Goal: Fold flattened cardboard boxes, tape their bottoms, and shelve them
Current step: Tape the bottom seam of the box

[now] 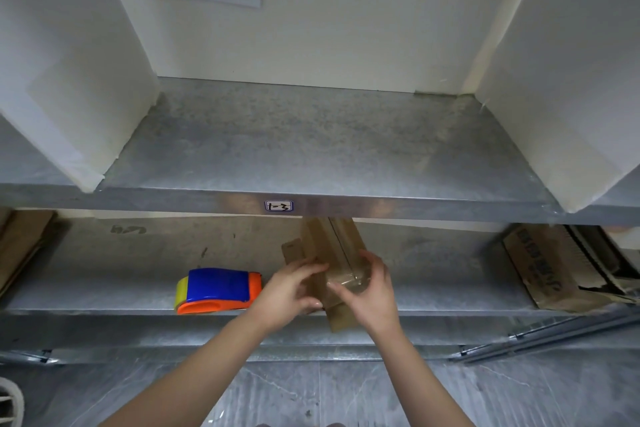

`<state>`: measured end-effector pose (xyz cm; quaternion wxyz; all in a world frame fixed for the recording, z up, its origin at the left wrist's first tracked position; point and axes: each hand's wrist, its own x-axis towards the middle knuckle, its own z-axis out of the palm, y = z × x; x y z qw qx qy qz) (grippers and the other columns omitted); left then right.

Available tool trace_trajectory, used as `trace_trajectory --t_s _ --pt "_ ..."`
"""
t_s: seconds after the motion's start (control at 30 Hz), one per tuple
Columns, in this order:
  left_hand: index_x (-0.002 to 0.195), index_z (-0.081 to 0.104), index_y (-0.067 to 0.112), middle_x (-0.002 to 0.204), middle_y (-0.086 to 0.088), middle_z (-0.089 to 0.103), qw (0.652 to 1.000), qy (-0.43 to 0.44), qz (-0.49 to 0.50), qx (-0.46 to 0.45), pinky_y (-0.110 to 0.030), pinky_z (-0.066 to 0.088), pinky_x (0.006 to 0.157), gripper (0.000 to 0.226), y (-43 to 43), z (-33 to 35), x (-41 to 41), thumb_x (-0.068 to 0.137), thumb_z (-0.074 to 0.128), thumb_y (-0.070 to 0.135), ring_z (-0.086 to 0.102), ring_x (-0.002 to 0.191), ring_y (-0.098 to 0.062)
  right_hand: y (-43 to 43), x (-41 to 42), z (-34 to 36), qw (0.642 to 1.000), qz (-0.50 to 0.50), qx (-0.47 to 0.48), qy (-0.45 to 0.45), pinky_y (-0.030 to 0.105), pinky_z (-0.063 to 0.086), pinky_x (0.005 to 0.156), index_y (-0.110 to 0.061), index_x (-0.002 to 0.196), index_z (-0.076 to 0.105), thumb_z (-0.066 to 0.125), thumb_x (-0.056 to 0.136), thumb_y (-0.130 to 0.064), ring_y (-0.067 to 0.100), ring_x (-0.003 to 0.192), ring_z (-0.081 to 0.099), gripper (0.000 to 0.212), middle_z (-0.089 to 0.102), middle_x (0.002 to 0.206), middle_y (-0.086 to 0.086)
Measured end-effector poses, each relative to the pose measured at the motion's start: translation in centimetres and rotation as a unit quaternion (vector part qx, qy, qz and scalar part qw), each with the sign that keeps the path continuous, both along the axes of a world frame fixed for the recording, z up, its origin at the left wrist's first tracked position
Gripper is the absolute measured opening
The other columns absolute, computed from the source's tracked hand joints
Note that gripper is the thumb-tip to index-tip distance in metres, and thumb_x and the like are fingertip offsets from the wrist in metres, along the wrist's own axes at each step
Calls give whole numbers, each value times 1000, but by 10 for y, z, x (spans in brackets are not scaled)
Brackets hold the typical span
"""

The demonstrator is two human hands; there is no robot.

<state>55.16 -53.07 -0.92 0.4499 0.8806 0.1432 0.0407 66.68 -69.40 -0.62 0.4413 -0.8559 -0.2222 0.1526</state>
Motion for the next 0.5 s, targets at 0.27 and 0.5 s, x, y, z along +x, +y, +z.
trace_trajectory --t_s 0.27,0.5 --pt "145 29 42 158 9 9 995 96 8 14 -24 24 109 73 47 24 34 85 71 35 19 144 -16 -10 33 25 989 113 -91 15 33 38 108 -34 132 45 70 57 -42 21 132 38 79 31 145 0" --pt "141 41 30 121 3 43 994 55 88 -22 -27 47 93 58 23 20 20 89 66 33 53 105 -14 -31 37 33 988 74 -117 64 36 35 111 -53 120 47 67 66 -30 31 136 30 63 17 148 1"
